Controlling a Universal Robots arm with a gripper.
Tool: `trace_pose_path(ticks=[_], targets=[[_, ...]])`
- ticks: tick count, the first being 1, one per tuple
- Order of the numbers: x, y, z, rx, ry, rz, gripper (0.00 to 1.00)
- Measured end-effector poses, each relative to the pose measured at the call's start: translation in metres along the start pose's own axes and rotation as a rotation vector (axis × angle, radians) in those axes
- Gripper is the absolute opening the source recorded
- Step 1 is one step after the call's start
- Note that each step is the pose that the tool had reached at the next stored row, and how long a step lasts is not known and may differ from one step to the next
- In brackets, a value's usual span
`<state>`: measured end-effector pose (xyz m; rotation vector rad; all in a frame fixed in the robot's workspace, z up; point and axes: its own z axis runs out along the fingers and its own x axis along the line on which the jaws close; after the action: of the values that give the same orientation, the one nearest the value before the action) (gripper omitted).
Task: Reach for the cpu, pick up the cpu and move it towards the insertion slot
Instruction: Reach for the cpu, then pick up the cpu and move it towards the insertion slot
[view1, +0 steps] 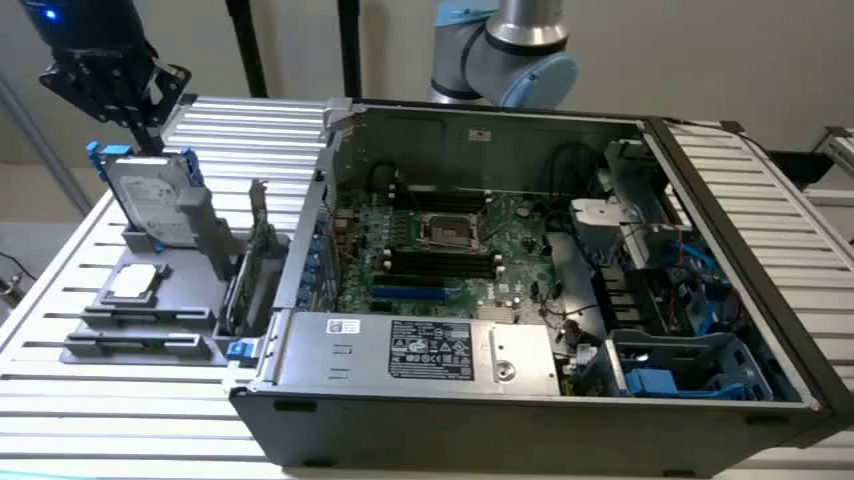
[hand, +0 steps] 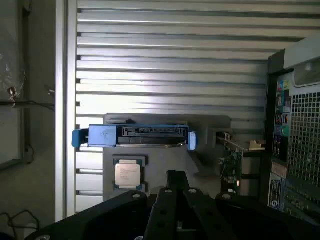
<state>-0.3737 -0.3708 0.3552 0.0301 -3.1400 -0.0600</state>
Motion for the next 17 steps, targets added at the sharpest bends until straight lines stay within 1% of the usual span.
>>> trace_pose_path(ticks=[14, 15, 17], targets=[[0.0003, -0.0001, -0.0001, 0.0002, 0.0003, 0.0, 0.11], [0.0013, -0.0009, -0.0002, 0.0002, 0.0003, 0.0, 0.11], [0.0065, -0.0036, -0.0001, 0.0, 0.0, 0.0, 0.11]])
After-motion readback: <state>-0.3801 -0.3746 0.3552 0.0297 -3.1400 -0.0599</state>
